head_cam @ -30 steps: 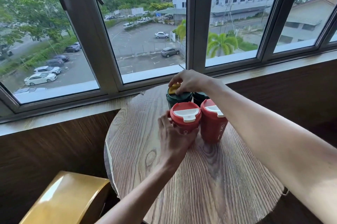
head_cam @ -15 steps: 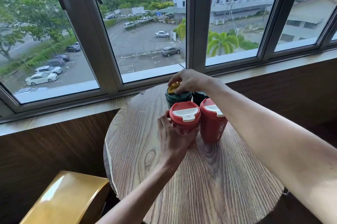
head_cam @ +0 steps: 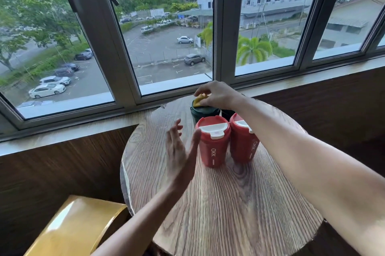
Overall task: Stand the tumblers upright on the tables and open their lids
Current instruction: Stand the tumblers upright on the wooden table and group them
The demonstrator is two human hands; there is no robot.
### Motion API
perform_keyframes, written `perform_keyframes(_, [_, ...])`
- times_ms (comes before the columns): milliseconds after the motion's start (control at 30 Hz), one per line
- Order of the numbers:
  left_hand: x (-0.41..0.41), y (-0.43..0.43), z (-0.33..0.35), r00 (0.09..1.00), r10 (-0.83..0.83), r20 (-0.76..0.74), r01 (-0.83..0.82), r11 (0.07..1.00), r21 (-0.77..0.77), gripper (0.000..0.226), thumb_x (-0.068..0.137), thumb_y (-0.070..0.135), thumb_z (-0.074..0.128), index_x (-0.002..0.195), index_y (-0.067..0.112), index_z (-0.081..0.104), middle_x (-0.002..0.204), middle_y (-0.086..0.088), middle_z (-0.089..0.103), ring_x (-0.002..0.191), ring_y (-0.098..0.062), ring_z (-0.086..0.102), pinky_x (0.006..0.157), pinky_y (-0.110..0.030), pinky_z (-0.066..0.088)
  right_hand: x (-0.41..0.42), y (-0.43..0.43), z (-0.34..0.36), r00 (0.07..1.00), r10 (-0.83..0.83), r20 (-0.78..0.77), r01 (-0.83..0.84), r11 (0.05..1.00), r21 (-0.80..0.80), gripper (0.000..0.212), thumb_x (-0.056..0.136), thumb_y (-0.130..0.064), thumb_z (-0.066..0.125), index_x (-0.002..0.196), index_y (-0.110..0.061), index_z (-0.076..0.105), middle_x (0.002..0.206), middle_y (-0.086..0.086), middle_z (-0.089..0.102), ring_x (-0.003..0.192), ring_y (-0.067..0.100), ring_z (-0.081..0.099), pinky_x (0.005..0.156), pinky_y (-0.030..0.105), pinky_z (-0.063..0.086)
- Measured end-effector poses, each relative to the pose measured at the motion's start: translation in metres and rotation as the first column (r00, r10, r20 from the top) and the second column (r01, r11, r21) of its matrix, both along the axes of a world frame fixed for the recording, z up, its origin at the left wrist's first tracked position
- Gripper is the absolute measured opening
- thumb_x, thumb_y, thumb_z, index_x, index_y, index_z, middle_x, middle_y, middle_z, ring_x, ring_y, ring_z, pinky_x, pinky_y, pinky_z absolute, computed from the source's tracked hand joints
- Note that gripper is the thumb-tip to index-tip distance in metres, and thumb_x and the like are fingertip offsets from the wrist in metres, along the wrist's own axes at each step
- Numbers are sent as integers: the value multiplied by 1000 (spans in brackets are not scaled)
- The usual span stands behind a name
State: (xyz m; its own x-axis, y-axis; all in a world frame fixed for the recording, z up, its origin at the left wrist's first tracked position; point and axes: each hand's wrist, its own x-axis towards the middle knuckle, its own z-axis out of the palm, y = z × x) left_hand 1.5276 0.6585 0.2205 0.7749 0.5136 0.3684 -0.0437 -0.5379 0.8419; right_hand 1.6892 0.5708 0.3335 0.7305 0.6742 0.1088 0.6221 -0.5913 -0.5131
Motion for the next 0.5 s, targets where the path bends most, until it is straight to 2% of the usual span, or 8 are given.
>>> perform_keyframes(100, [10, 31, 17, 997, 80, -23, -77, 989, 124, 51, 90, 48, 57, 132, 21, 47, 125, 0, 52, 112, -15, 51, 87, -29, 41, -8, -2, -1, 998, -51, 32, 47, 991, 129, 32, 85, -10, 64, 117, -10, 70, 113, 7, 70, 99, 13, 60, 82, 18, 39])
perform_keyframes(167, [13, 54, 32, 993, 107, -53, -94, 973, 210, 37, 91, 33, 62, 123, 16, 56, 118, -4, 59, 104, -17, 57, 79, -28, 45, -15, 0, 0, 998, -52, 38, 45, 984, 172, 29, 87, -10, 64, 116, -8, 70, 108, 8, 72, 99, 17, 65, 83, 19, 44])
perform_keyframes(300, [1, 98, 56, 978, 177, -113, -130, 933, 335, 26, 89, 33, 61, 109, 16, 66, 101, -2, 69, 89, -19, 66, 76, -38, 56, -37, 22, 1, 997, -29, 73, 15, 983, 185, 27, 87, -13, 63, 113, -10, 71, 99, 7, 74, 92, 18, 68, 82, 23, 49])
perform_keyframes(400, [-28, 130, 68, 961, 234, -145, -159, 903, 400, 24, 90, 34, 60, 104, 16, 68, 97, -2, 73, 83, -18, 68, 70, -35, 58, -62, 53, 0, 996, 43, 79, -57, 983, 177, 27, 86, -15, 64, 112, -10, 72, 99, 8, 74, 91, 18, 68, 86, 29, 52])
perform_keyframes(500, [-75, 161, 77, 913, 367, -178, -263, 864, 430, 23, 89, 39, 59, 97, 21, 70, 93, 0, 74, 82, -19, 68, 68, -31, 54, -97, 94, -4, 988, 142, 63, -151, 973, 177, 25, 86, -15, 65, 110, -12, 72, 99, 5, 74, 88, 14, 67, 83, 27, 52])
